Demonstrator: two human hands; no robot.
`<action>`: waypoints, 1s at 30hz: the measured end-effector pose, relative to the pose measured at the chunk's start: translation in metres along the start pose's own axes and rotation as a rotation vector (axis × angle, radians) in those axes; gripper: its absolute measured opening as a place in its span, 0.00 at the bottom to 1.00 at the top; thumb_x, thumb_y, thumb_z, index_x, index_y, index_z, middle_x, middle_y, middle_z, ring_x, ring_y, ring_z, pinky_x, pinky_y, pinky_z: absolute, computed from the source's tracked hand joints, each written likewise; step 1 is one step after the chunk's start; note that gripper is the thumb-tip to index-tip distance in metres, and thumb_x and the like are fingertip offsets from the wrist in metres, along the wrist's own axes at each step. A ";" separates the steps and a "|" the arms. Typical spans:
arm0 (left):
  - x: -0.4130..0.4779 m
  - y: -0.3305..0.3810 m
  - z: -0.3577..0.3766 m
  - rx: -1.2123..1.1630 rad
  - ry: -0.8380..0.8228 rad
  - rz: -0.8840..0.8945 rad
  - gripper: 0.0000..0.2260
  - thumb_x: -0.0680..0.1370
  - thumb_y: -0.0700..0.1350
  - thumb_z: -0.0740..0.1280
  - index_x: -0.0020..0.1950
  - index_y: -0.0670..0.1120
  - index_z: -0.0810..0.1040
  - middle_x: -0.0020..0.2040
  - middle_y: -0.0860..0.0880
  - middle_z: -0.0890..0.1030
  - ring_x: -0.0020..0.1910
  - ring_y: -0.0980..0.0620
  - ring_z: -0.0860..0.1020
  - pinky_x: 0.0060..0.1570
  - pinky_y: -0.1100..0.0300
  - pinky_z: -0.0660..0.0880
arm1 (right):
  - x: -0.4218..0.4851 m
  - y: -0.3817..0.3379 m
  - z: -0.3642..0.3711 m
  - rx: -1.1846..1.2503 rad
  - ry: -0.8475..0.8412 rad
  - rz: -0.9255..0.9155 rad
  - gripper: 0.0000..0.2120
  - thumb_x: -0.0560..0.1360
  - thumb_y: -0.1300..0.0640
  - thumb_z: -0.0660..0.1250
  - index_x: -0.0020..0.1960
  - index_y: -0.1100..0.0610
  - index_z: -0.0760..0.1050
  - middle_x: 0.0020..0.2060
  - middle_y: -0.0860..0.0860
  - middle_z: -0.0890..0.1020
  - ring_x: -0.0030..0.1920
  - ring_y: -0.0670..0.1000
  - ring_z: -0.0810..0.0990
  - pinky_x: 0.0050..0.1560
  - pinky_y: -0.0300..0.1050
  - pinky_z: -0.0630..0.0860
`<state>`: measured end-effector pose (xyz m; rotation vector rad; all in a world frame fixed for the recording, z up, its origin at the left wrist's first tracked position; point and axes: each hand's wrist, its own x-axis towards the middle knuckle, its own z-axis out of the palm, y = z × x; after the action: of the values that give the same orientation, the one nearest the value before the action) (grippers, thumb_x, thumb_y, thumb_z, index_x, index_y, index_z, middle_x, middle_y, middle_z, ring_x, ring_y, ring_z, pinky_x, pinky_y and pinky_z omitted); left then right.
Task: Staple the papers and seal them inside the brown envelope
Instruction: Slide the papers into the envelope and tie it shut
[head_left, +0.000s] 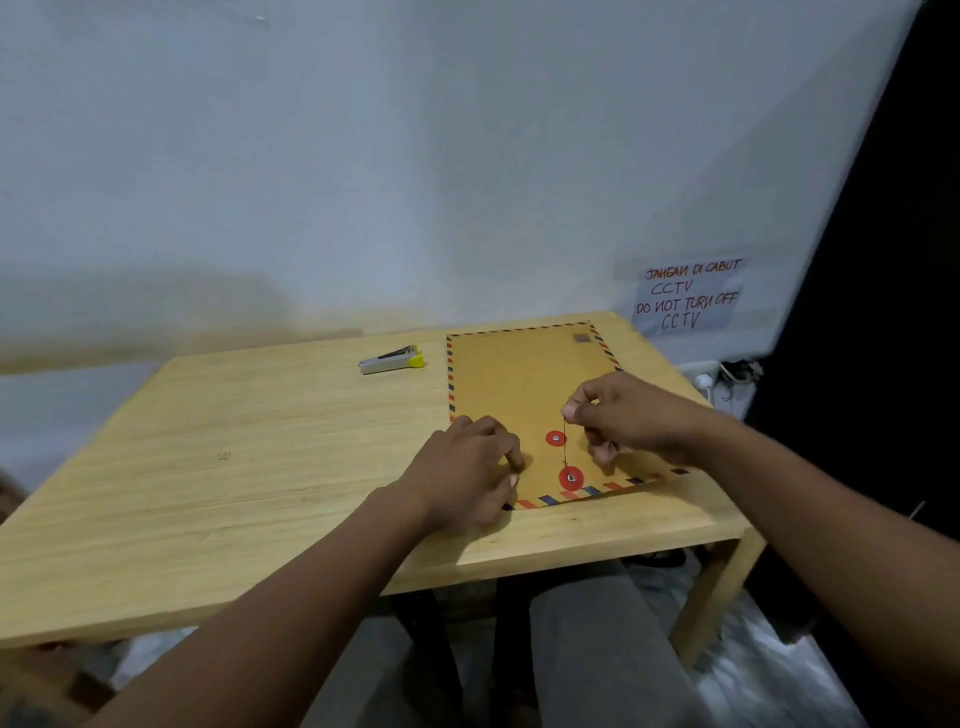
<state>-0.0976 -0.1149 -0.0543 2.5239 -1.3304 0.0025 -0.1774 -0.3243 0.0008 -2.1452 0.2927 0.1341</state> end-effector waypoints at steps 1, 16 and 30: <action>0.001 0.001 0.000 -0.005 -0.008 0.012 0.10 0.77 0.51 0.66 0.57 0.52 0.78 0.62 0.52 0.76 0.60 0.49 0.71 0.59 0.48 0.74 | 0.008 -0.003 -0.008 -0.001 -0.051 0.021 0.08 0.82 0.55 0.62 0.52 0.59 0.75 0.26 0.54 0.76 0.27 0.51 0.75 0.35 0.46 0.75; 0.021 -0.008 -0.002 -0.160 -0.033 -0.007 0.17 0.70 0.64 0.74 0.47 0.52 0.81 0.50 0.54 0.76 0.52 0.52 0.72 0.52 0.51 0.75 | 0.087 -0.050 -0.044 -0.662 -0.511 0.252 0.06 0.73 0.53 0.75 0.44 0.56 0.81 0.24 0.47 0.67 0.24 0.47 0.60 0.25 0.39 0.55; 0.029 -0.007 -0.004 -0.146 -0.070 -0.014 0.16 0.70 0.63 0.74 0.45 0.52 0.81 0.47 0.54 0.75 0.52 0.51 0.72 0.50 0.52 0.74 | 0.095 -0.056 -0.024 -1.192 -0.091 -0.310 0.07 0.74 0.47 0.72 0.43 0.49 0.78 0.36 0.44 0.78 0.43 0.49 0.77 0.37 0.43 0.69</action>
<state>-0.0748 -0.1332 -0.0482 2.4309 -1.2895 -0.1810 -0.0715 -0.3290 0.0397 -3.3096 -0.2689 0.2690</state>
